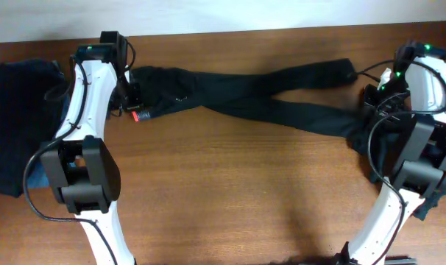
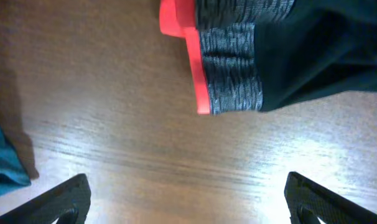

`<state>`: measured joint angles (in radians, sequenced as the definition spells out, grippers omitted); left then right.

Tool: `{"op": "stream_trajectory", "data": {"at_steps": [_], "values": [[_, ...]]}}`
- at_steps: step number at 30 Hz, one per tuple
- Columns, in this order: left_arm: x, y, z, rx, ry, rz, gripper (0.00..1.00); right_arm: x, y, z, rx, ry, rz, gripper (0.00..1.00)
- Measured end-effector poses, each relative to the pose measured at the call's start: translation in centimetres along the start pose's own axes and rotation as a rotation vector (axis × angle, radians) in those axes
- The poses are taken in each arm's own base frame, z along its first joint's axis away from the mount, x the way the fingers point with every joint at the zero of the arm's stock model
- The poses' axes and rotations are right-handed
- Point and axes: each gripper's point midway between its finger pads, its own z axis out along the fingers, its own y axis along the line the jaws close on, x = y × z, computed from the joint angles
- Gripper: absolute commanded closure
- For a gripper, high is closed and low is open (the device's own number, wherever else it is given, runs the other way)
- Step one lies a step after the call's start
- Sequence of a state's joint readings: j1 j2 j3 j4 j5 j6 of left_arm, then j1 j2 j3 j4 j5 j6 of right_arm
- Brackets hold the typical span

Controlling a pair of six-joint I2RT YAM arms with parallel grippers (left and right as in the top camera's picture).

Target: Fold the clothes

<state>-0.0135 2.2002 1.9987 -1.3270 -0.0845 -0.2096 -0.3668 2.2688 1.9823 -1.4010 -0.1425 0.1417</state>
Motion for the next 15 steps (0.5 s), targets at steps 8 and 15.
{"op": "stream_trajectory", "data": {"at_steps": [8, 15], "values": [[-1.3, -0.9, 2.6, 0.033, -0.061, -0.005, 0.01, 0.2, 1.0, 0.2, 0.008, 0.003, -0.025, 0.01], [-2.0, -2.9, 8.1, 0.135, -0.144, -0.003, 0.21, 0.2, 1.1, 0.2, 0.008, 0.003, -0.031, 0.01]]}}
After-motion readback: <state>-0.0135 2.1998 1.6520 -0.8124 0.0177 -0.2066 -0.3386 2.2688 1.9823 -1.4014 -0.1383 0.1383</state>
